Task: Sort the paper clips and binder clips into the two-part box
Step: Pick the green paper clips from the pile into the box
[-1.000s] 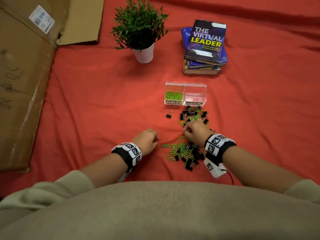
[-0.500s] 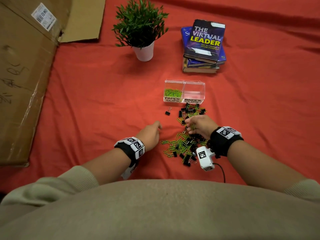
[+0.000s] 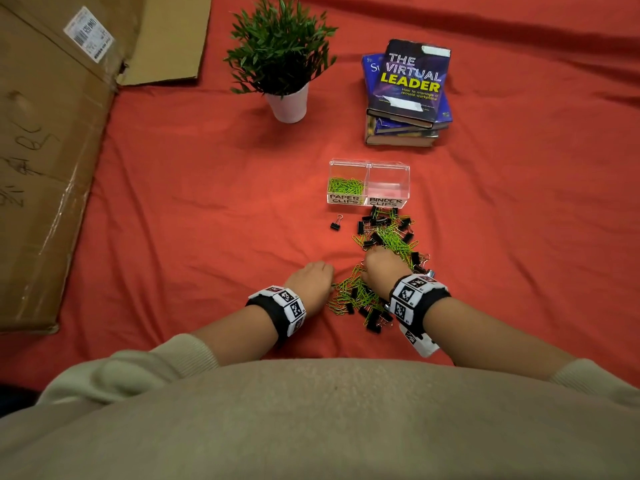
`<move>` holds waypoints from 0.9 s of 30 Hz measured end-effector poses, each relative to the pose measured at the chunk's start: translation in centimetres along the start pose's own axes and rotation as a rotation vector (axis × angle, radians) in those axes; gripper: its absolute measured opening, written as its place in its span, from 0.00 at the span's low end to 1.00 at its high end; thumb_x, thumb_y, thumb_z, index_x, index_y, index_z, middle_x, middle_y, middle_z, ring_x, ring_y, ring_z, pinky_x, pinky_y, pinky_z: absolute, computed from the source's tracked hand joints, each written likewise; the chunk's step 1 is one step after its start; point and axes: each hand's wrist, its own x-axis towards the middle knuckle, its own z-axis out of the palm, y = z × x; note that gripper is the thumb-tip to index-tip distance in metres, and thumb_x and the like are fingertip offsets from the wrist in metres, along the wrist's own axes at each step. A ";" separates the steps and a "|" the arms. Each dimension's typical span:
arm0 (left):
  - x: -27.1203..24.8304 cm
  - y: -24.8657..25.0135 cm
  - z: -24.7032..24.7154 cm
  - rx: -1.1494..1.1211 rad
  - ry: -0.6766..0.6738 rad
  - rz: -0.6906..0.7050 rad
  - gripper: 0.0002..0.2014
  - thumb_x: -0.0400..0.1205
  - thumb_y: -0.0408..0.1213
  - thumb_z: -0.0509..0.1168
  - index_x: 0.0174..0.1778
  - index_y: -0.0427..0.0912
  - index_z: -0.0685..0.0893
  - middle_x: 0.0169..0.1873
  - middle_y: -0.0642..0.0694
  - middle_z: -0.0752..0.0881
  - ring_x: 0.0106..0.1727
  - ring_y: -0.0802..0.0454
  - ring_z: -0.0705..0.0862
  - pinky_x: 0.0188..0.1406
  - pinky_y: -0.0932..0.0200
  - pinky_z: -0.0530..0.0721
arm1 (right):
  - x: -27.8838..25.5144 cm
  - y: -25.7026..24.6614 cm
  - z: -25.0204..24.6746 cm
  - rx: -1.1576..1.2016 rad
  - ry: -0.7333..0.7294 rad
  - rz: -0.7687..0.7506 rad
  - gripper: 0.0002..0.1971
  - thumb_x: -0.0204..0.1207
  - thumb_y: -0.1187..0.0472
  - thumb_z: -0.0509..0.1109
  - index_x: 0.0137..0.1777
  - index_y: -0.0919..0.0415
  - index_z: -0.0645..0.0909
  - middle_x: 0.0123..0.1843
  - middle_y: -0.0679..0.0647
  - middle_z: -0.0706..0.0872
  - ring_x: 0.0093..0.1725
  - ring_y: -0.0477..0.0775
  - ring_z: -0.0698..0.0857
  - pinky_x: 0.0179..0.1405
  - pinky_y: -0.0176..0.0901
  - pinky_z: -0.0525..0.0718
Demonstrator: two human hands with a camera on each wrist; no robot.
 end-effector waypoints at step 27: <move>0.8 -1.9 -2.1 -0.451 0.105 -0.131 0.10 0.80 0.30 0.57 0.52 0.39 0.83 0.52 0.42 0.85 0.55 0.44 0.82 0.56 0.57 0.77 | -0.2 3.0 -4.5 1.315 -0.112 0.260 0.13 0.79 0.69 0.55 0.47 0.66 0.83 0.45 0.60 0.80 0.33 0.52 0.77 0.31 0.43 0.76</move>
